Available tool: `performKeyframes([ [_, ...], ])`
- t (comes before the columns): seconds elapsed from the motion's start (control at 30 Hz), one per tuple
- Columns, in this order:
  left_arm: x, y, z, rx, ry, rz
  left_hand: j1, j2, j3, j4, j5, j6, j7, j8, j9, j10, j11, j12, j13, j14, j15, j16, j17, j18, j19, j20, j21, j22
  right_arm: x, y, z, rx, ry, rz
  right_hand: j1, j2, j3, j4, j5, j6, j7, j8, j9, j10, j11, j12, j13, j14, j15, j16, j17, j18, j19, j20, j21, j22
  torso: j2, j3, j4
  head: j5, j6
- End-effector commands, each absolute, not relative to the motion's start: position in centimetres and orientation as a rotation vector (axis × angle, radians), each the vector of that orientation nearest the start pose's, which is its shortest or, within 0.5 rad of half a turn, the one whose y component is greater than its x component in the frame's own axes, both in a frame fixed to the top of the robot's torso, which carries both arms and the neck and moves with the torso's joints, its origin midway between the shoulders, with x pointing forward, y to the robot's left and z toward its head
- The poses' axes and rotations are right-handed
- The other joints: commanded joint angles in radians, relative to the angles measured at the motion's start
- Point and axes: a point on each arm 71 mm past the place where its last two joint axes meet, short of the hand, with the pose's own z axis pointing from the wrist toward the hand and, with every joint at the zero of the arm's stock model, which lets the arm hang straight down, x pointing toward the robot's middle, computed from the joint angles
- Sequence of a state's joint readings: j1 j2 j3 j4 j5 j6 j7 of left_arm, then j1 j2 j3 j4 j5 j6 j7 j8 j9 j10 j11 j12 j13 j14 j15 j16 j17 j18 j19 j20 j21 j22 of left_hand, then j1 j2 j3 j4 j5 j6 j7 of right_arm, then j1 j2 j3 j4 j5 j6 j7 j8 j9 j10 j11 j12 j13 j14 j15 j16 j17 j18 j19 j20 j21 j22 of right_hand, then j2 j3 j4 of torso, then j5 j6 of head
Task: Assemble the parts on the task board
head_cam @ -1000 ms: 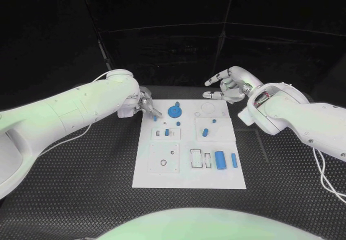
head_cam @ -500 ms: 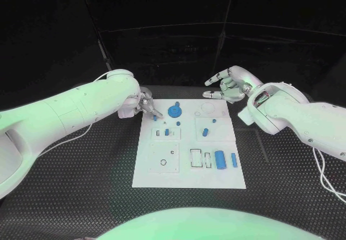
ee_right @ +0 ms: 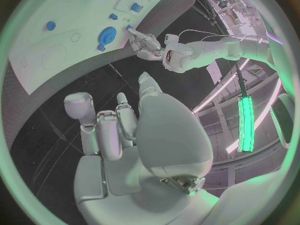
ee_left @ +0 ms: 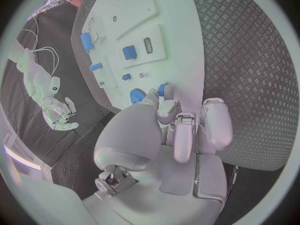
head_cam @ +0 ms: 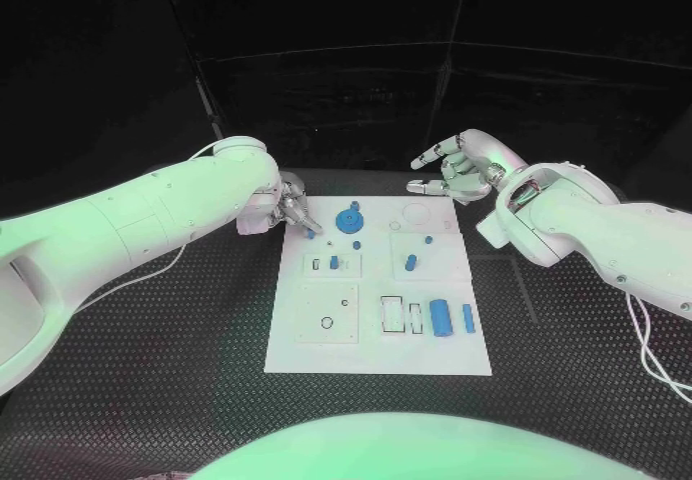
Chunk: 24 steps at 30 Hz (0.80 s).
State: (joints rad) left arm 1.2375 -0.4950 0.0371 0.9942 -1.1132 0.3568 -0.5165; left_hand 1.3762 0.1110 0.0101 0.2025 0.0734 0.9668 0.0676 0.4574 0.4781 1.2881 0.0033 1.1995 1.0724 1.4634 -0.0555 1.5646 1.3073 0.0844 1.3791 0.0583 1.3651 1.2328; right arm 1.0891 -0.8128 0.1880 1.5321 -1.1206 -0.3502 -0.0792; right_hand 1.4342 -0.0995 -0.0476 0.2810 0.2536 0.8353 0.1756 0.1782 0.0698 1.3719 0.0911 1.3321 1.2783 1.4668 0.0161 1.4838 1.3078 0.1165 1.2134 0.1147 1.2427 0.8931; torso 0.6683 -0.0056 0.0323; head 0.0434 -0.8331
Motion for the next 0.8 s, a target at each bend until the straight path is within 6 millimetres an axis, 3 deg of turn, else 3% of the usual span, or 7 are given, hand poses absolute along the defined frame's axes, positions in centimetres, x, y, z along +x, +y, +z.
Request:
performKeyframes([
  [0.03, 56.64, 19.09, -21.96, -0.219, 2.392, -0.283, 0.041, 0.010, 0.036, -0.028, 0.004, -0.009, -0.005, 0.006, 0.004, -0.002, -0.012, -0.009, -0.003, 0.107, -0.009, 0.006, 0.263, -0.008, 0.000, -0.009, -0.006, 0.001, 49.59, -19.16, -15.25, 0.267, 1.597, 0.934, -0.006, 0.004, -0.003, 0.001, 0.001, -0.003, -0.003, 0.005, -0.001, 0.001, -0.006, 0.003, 0.001, 0.061, -0.009, -0.006, 0.067, 0.010, -0.002, 0.000, -0.004, -0.001, 0.000, -0.0001, 0.0000, 0.000, -0.001],
  [0.17, 56.64, 19.15, -21.95, -0.222, 2.388, -0.284, 0.088, 0.009, 0.106, -0.068, 0.006, -0.024, -0.003, 0.006, 0.010, -0.007, -0.011, -0.019, -0.010, 0.107, -0.009, 0.006, 0.263, -0.009, 0.000, -0.011, -0.007, 0.001, 49.60, -19.20, -15.25, 0.267, 1.597, 0.933, -0.006, 0.004, -0.003, 0.001, 0.001, -0.003, -0.003, 0.005, -0.001, 0.001, -0.006, 0.003, 0.001, 0.061, -0.009, -0.006, 0.067, 0.010, -0.002, 0.000, -0.004, -0.001, 0.000, 0.0002, -0.0005, 0.001, 0.000],
  [0.33, 56.67, 19.30, -21.93, -0.227, 2.383, -0.284, 0.081, -0.019, 0.194, -0.084, 0.007, -0.033, 0.002, 0.012, 0.020, -0.008, -0.007, -0.028, -0.017, 0.107, -0.006, 0.006, 0.263, -0.009, -0.001, -0.008, -0.008, 0.002, 49.60, -19.24, -15.25, 0.267, 1.597, 0.932, -0.007, 0.006, -0.004, 0.001, 0.002, -0.002, -0.003, 0.006, -0.001, 0.002, -0.006, 0.004, 0.003, 0.061, -0.009, -0.006, 0.067, 0.010, -0.002, 0.000, -0.004, -0.001, 0.000, 0.0003, -0.0003, 0.001, 0.000],
  [0.5, 56.65, 19.53, -21.90, -0.238, 2.379, -0.290, 0.024, -0.088, 0.368, -0.104, 0.016, -0.039, 0.000, 0.030, 0.043, -0.005, -0.003, -0.035, -0.025, 0.107, -0.002, 0.006, 0.263, -0.008, -0.001, -0.007, -0.009, 0.005, 49.61, -19.26, -15.26, 0.266, 1.597, 0.932, -0.007, 0.006, -0.004, 0.001, 0.002, -0.002, -0.003, 0.006, -0.001, 0.002, -0.006, 0.004, 0.003, 0.061, -0.009, -0.006, 0.067, 0.010, -0.002, 0.000, -0.004, -0.001, 0.000, 0.0002, 0.0007, 0.001, -0.001],
  [0.8, 56.10, 19.99, -21.59, -0.311, 2.344, -0.373, -0.075, -0.162, 0.574, -0.146, 0.031, -0.043, 0.003, 0.068, 0.080, 0.006, -0.007, -0.036, -0.029, 0.107, -0.007, 0.006, 0.263, -0.010, 0.003, -0.005, -0.008, 0.013, 49.67, -19.36, -15.30, 0.267, 1.598, 0.930, -0.007, 0.006, -0.004, 0.001, 0.002, -0.002, -0.003, 0.006, -0.001, 0.002, -0.006, 0.004, 0.003, 0.061, -0.009, -0.006, 0.067, 0.010, -0.002, 0.000, -0.004, -0.001, -0.001, 0.0000, 0.0019, 0.003, -0.002],
])
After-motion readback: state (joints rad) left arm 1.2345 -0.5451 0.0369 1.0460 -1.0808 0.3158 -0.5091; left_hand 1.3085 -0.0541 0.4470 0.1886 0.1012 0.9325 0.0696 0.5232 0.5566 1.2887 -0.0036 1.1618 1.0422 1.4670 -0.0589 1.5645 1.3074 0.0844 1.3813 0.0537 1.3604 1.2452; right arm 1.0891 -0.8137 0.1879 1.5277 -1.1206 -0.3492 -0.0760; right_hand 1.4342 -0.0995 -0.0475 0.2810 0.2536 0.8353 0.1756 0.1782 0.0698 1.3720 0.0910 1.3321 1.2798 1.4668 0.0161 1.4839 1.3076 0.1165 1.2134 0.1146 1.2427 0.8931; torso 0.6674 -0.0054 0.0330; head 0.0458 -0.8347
